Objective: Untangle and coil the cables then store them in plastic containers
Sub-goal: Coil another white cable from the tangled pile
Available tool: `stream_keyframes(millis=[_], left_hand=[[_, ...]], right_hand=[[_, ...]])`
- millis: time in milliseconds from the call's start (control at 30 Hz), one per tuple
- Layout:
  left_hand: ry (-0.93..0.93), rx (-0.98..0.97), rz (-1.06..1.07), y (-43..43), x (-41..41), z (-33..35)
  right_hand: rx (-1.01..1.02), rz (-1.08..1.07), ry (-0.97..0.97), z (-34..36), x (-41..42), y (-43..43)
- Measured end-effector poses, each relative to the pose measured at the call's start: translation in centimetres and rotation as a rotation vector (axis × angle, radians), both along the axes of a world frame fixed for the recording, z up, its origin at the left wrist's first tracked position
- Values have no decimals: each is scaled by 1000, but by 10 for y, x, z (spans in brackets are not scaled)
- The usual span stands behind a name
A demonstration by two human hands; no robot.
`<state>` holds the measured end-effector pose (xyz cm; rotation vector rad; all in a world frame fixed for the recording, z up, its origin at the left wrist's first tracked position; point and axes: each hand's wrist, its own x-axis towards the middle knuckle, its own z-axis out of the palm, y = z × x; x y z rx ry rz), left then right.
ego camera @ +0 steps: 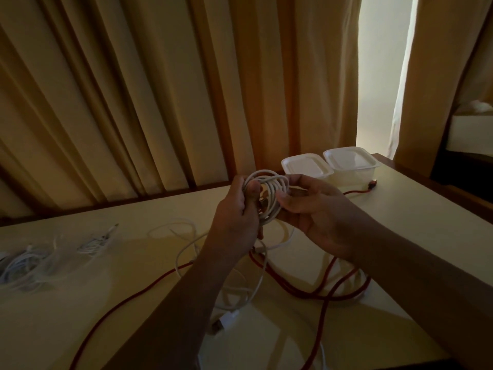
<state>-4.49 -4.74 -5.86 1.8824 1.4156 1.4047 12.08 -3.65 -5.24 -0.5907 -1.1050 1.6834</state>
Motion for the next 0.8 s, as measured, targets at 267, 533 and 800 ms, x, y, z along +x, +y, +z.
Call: stream_keyframes(millis=[267,533,800], left_hand=[[-301,-159,-107,2,2,2],[-56,-11,6,5,-3,-1],[23,59,68,3,-2,-1]], right_hand=[[5,-21,-42,2,1,2],[-43,-28,-38,1,-1,-1],[-154,-92,128,-1,-3,0]])
